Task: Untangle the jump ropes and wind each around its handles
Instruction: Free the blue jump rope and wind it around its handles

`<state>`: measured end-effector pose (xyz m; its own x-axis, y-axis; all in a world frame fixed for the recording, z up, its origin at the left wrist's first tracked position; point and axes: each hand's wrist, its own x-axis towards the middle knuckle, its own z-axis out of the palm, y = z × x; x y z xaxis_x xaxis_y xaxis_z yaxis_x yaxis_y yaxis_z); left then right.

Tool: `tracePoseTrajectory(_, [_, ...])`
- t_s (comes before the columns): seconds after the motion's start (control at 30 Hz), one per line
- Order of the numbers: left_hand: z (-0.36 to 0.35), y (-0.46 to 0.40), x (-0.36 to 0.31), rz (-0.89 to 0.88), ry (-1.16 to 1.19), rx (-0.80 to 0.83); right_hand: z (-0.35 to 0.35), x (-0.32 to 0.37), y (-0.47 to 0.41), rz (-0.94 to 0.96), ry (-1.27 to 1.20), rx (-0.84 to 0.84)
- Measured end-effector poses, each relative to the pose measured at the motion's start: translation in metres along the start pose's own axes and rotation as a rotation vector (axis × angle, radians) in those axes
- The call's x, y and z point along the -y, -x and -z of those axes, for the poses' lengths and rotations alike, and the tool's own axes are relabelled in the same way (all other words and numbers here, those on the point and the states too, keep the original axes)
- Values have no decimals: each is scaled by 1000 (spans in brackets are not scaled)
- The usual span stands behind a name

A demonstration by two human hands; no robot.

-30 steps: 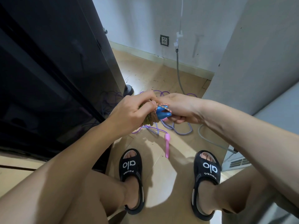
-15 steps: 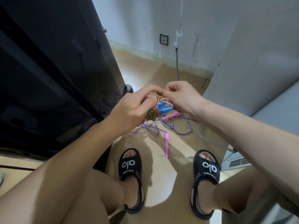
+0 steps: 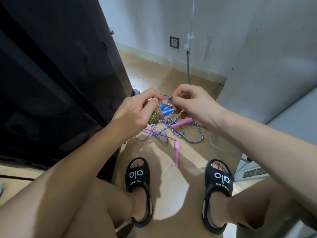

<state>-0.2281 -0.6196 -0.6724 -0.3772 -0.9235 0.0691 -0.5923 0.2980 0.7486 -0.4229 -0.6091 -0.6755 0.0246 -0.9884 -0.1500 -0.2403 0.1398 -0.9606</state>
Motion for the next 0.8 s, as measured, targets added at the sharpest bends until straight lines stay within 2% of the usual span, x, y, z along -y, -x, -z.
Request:
tracePoseTrajectory(0.13, [1, -1, 0, -17, -9, -11, 11, 3, -3, -145, -164, 122])
tracePoseTrajectory(0.23, [-1, 1, 0, -33, -11, 9, 18, 5, -3, -160, -205, 175])
tracePoseTrajectory(0.57, [2, 0, -3, -50, -14, -25, 16, 8, 3, -75, -333, 143])
tracePoseTrajectory(0.67, [2, 0, -6, -61, -61, -32, 16, 9, 2, -110, -372, 129])
tracePoseTrajectory(0.8, [4, 0, -10, -74, -136, -46, 17, 11, 1, -239, -551, 134])
